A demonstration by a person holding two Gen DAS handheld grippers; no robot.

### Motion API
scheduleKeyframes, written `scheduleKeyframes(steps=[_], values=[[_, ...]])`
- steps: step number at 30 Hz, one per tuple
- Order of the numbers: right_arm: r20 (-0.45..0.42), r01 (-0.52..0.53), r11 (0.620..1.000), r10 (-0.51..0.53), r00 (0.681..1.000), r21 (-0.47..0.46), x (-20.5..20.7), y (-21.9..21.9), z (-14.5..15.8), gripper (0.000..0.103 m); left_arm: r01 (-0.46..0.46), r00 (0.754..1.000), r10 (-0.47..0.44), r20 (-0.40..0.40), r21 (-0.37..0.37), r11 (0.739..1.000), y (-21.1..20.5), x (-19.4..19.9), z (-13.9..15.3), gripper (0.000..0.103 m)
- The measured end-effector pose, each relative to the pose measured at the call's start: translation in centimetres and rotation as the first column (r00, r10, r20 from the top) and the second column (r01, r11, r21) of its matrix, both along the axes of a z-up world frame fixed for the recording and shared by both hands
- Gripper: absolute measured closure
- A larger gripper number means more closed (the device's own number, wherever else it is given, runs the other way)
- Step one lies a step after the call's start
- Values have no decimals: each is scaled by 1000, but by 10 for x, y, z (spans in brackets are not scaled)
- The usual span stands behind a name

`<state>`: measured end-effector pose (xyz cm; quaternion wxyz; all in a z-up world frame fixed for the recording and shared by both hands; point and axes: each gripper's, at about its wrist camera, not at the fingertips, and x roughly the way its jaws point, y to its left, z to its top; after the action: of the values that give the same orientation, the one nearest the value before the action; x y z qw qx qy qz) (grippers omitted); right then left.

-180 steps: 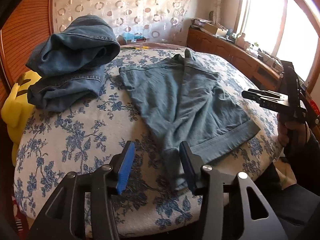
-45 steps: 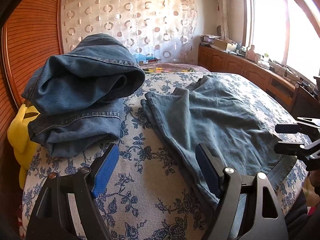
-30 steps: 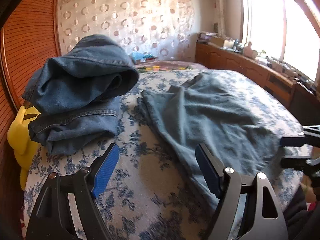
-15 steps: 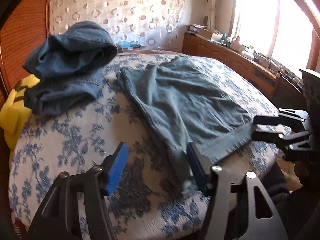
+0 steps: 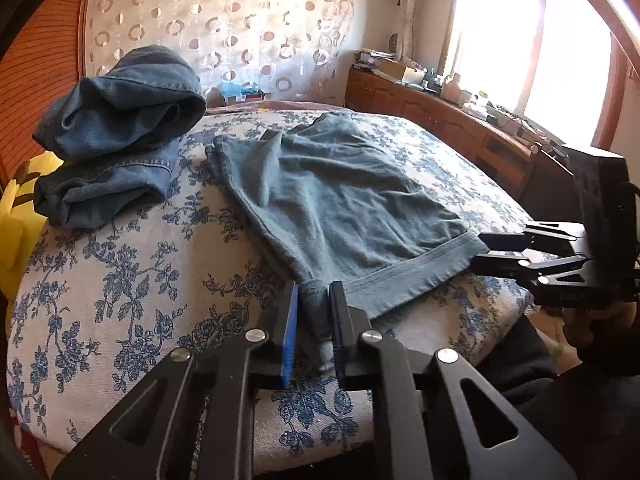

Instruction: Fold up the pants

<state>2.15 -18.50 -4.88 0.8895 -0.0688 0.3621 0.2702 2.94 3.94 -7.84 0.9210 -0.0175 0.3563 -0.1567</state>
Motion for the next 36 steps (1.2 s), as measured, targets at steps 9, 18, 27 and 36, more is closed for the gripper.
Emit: scheduleKeyframes(steps=[9,18,27,36], values=[[12,12,999,-12,1000,32,-2,-11,3,94,23,1000,-24,-19,-17,1000,-4,-10,8,91],[8,9,1000,-9,1000,30,-6,-14,1,94,22,997,-21,-77,10,1000,-7,-7,-13,91],[20,18,999,-19,1000,28,-6,-14,6,90,-13,999,15,-46,29,999,-3,-5,-3,52],[5,54,998,-54,999,45,2,-17,1,75,-35,998,36,-53,18,999,0,6,-7,33]])
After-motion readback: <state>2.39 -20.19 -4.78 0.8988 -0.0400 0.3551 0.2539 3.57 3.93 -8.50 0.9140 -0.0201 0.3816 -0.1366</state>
